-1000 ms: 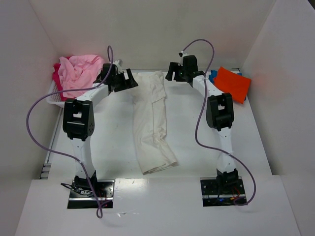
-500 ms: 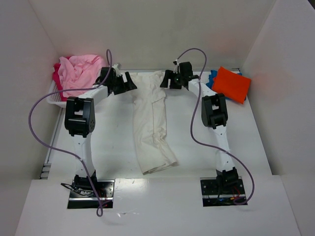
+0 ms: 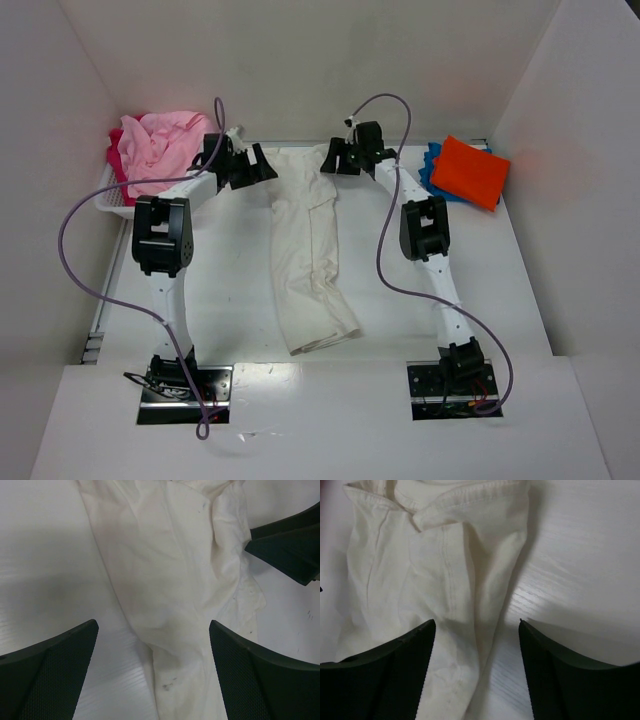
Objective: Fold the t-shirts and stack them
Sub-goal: Rotate the tshirt 90 degrees
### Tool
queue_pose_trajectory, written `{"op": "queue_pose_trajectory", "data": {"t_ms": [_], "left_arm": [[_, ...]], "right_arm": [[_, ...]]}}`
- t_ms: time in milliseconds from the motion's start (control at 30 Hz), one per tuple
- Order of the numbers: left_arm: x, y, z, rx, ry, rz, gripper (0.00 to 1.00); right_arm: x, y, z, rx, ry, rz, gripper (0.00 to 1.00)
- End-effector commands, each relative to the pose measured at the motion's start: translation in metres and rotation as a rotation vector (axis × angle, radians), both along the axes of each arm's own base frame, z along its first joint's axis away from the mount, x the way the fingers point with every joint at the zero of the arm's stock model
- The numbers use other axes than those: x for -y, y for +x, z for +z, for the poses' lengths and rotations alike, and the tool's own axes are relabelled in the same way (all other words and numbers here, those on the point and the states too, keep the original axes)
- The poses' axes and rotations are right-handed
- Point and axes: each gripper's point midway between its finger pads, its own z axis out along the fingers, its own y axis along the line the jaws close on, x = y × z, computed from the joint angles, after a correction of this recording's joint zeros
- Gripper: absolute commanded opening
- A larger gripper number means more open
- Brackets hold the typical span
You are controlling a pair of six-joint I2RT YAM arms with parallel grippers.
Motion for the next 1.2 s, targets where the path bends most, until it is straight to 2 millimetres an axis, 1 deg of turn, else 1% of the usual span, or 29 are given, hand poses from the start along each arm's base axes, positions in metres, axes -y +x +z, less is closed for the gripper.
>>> {"op": "queue_pose_trajectory", "data": {"t_ms": [0,33,67,100,133,200,300,333,367,433,467,533,567,600,633,667,733,767,800,867,900,967,1067,1100,1133,1167], "left_arm": [[-0.003,0.009,0.026,0.08,0.017,-0.035,0.99],[-0.005,0.009,0.026,0.083,0.022,-0.036,0.99],[-0.009,0.01,0.026,0.083,0.022,-0.03,0.99],[-0.009,0.009,0.025,0.08,0.022,-0.03,0.99],[-0.009,0.006,0.025,0.074,0.023,-0.03,0.99],[-0.008,0.006,0.026,0.075,0.018,-0.04,0.99],[-0.008,0.004,0.029,0.083,0.029,-0.048,0.99],[-0.008,0.004,0.031,0.083,0.029,-0.048,0.99],[-0.008,0.003,0.034,0.085,0.031,-0.05,0.99],[-0.009,0.003,0.036,0.092,0.036,-0.053,0.99],[-0.009,0.002,0.04,0.096,0.036,-0.053,0.99],[-0.008,0.001,0.039,0.094,0.037,-0.065,0.99],[-0.008,0.001,0.039,0.094,0.037,-0.065,0.99],[-0.007,0.0,0.039,0.094,0.035,-0.067,0.99],[-0.006,-0.001,0.039,0.092,0.031,-0.074,0.99],[-0.006,-0.002,0.038,0.085,0.031,-0.074,0.99],[-0.006,-0.004,0.036,0.079,0.029,-0.076,0.99],[-0.005,-0.005,0.04,0.085,0.025,-0.081,0.99],[-0.004,-0.005,0.04,0.085,0.023,-0.084,0.99],[-0.003,-0.006,0.041,0.086,0.017,-0.093,0.99],[-0.002,-0.006,0.041,0.086,0.013,-0.098,0.99],[-0.001,-0.007,0.041,0.086,0.011,-0.101,0.99],[0.0,-0.008,0.041,0.083,0.004,-0.11,0.99],[0.001,-0.01,0.04,0.077,0.001,-0.118,0.99],[0.001,-0.01,0.039,0.078,0.006,-0.122,0.99],[0.001,-0.01,0.035,0.069,0.006,-0.123,0.99]], "right_arm": [[-0.015,-0.004,-0.002,-0.004,-0.023,0.02,0.68],[-0.014,-0.004,-0.005,-0.009,-0.028,0.015,0.66],[-0.015,-0.003,-0.001,-0.004,-0.026,0.015,0.65],[-0.015,-0.001,0.001,0.002,-0.024,0.015,0.63],[-0.015,-0.001,-0.002,0.0,-0.025,0.015,0.61],[-0.016,0.0,0.001,0.005,-0.023,0.015,0.6],[-0.016,0.003,0.005,0.017,-0.02,0.015,0.49],[-0.016,0.003,0.004,0.015,-0.023,0.012,0.43],[-0.014,0.005,0.0,0.011,-0.032,0.001,0.36],[-0.008,0.006,-0.003,0.011,-0.064,-0.02,0.29],[-0.005,0.007,-0.003,0.012,-0.081,-0.029,0.26],[0.003,0.01,-0.006,0.016,-0.122,-0.062,0.24],[0.007,0.012,-0.002,0.023,-0.128,-0.076,0.21],[0.016,0.015,-0.001,0.02,-0.137,-0.096,0.19],[0.024,0.017,0.0,0.02,-0.144,-0.115,0.19],[0.027,0.02,0.007,0.032,-0.141,-0.123,0.18],[0.046,0.027,0.014,0.04,-0.145,-0.158,0.18],[0.05,0.028,0.017,0.041,-0.149,-0.168,0.18],[0.058,0.031,0.019,0.044,-0.15,-0.179,0.18],[0.067,0.034,0.03,0.064,-0.155,-0.195,0.18],[0.072,0.036,0.03,0.063,-0.155,-0.202,0.18],[0.072,0.036,0.037,0.072,-0.152,-0.203,0.18],[0.072,0.034,0.03,0.058,-0.159,-0.2,0.18],[0.073,0.034,0.033,0.065,-0.163,-0.196,0.18],[0.073,0.032,0.029,0.055,-0.167,-0.195,0.19],[0.072,0.031,0.026,0.047,-0.166,-0.19,0.22]]}}
